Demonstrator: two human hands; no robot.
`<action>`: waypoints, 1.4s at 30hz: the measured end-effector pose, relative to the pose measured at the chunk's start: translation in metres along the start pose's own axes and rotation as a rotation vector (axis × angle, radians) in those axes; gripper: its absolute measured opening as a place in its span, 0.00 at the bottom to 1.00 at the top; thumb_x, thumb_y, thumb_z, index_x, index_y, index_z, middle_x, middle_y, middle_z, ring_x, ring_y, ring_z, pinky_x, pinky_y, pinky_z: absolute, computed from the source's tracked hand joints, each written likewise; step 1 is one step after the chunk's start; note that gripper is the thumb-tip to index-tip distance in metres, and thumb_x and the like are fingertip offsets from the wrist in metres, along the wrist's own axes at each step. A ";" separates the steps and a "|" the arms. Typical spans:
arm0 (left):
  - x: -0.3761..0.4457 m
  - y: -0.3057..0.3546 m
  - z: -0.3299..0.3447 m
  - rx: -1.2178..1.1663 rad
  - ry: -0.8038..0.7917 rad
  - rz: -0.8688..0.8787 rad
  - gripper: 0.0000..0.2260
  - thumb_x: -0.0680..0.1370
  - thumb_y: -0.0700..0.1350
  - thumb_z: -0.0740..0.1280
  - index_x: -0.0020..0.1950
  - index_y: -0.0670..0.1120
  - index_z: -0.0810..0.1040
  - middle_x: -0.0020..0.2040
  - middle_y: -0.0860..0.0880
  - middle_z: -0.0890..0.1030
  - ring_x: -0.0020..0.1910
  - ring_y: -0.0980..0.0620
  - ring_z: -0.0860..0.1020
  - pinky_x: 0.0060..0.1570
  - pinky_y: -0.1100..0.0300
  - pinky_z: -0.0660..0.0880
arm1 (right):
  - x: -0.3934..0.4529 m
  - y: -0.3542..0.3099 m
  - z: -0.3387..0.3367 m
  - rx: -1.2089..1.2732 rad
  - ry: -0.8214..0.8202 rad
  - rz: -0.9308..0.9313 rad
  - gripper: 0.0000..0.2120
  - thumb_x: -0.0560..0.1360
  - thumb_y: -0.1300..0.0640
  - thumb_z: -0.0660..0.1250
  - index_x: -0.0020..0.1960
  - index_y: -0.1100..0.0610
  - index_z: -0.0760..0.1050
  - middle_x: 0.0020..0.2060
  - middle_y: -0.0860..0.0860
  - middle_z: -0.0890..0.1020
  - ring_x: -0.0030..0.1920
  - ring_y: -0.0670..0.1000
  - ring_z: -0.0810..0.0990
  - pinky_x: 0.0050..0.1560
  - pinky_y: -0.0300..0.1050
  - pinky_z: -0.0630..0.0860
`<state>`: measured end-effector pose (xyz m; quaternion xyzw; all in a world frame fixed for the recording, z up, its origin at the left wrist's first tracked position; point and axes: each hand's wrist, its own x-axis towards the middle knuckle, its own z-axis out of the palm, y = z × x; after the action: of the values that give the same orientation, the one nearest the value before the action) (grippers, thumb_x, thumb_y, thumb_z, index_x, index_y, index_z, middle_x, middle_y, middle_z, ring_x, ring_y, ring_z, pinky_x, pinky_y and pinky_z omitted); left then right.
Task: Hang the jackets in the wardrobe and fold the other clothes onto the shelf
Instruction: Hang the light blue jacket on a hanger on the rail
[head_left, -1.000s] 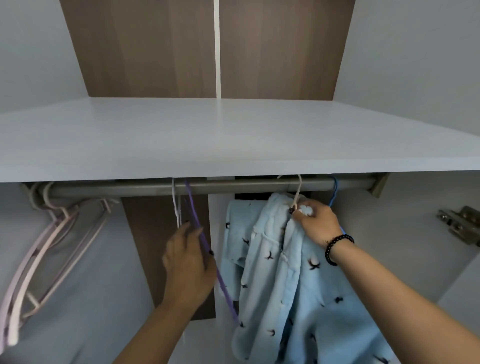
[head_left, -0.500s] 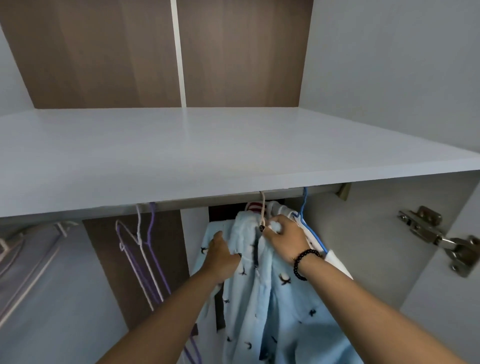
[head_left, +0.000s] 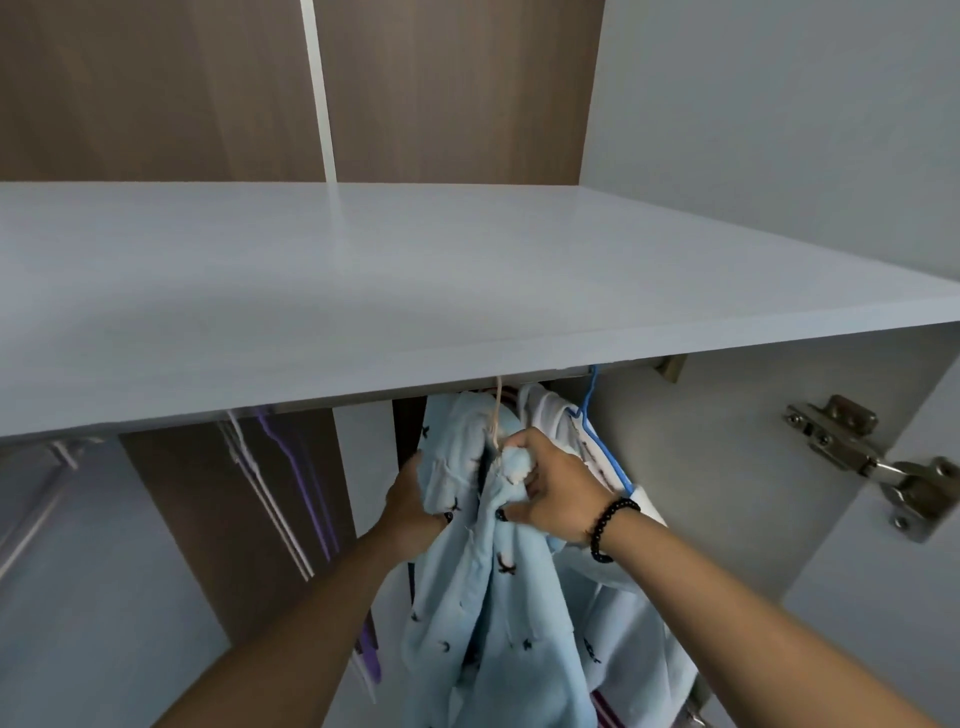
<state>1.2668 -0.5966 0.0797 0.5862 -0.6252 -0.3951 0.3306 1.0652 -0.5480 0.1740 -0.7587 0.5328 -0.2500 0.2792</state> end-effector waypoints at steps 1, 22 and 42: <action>0.002 0.003 -0.001 0.014 -0.032 0.009 0.42 0.73 0.34 0.72 0.79 0.44 0.50 0.74 0.46 0.61 0.73 0.48 0.62 0.68 0.61 0.62 | 0.000 0.000 0.000 0.008 0.001 -0.003 0.26 0.67 0.61 0.76 0.57 0.49 0.64 0.32 0.43 0.72 0.26 0.34 0.72 0.26 0.28 0.67; -0.048 0.002 0.028 -0.162 -0.002 0.088 0.04 0.78 0.44 0.69 0.46 0.47 0.84 0.42 0.52 0.85 0.45 0.53 0.83 0.47 0.59 0.77 | -0.043 0.010 0.039 -1.006 0.377 -0.615 0.11 0.64 0.61 0.71 0.46 0.54 0.82 0.36 0.50 0.80 0.34 0.51 0.79 0.31 0.41 0.74; -0.116 0.027 0.001 -0.317 0.299 0.111 0.03 0.75 0.35 0.70 0.44 0.36 0.78 0.41 0.45 0.80 0.41 0.53 0.76 0.43 0.65 0.72 | -0.006 -0.008 0.011 -0.241 -0.162 -0.198 0.13 0.79 0.53 0.62 0.39 0.59 0.72 0.37 0.49 0.73 0.38 0.47 0.71 0.42 0.37 0.66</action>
<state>1.2646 -0.4816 0.1088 0.5436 -0.5305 -0.3785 0.5289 1.0765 -0.5383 0.1715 -0.8530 0.4575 -0.1486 0.2023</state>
